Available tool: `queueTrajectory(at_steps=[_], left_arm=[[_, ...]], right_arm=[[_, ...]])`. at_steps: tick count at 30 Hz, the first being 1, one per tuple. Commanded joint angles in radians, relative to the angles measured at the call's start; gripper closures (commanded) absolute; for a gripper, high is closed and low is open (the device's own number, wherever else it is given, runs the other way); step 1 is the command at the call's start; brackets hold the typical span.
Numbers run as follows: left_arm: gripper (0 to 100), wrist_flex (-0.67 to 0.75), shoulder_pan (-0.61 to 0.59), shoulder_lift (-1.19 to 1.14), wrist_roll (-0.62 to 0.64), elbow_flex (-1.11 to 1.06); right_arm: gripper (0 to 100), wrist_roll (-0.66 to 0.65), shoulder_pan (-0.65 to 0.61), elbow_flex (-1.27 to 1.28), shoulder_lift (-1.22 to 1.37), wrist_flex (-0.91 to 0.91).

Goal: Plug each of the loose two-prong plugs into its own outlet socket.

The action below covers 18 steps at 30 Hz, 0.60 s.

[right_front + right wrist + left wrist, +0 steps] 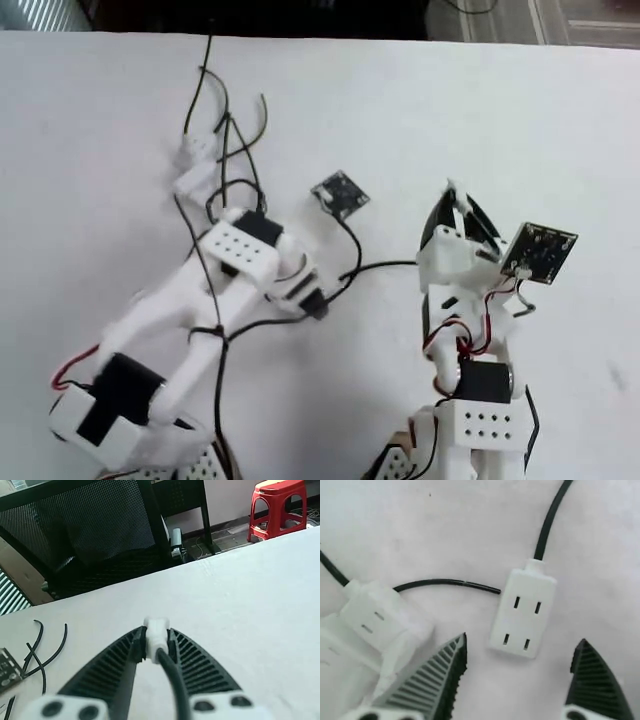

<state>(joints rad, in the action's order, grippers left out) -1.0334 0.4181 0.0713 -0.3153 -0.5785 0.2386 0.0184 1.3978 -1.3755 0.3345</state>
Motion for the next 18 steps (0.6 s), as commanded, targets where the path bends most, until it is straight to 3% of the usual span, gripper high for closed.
queueTrajectory(at_steps=[1,7,13,18], left_arm=[[67,0.083,0.008,0.045,-0.011,-0.02],[73,0.133,0.036,-0.093,-0.018,0.011],[78,-0.046,0.048,-0.265,-0.018,0.216],[85,-0.072,0.113,-0.302,-0.006,0.261]], right_arm=[[98.1,-0.015,-0.012,-0.058,0.008,-0.001],[98.1,-0.015,-0.012,-0.057,0.008,-0.001],[98.1,-0.017,-0.012,-0.057,0.008,-0.001],[98.1,-0.017,-0.012,-0.057,0.008,-0.001]])
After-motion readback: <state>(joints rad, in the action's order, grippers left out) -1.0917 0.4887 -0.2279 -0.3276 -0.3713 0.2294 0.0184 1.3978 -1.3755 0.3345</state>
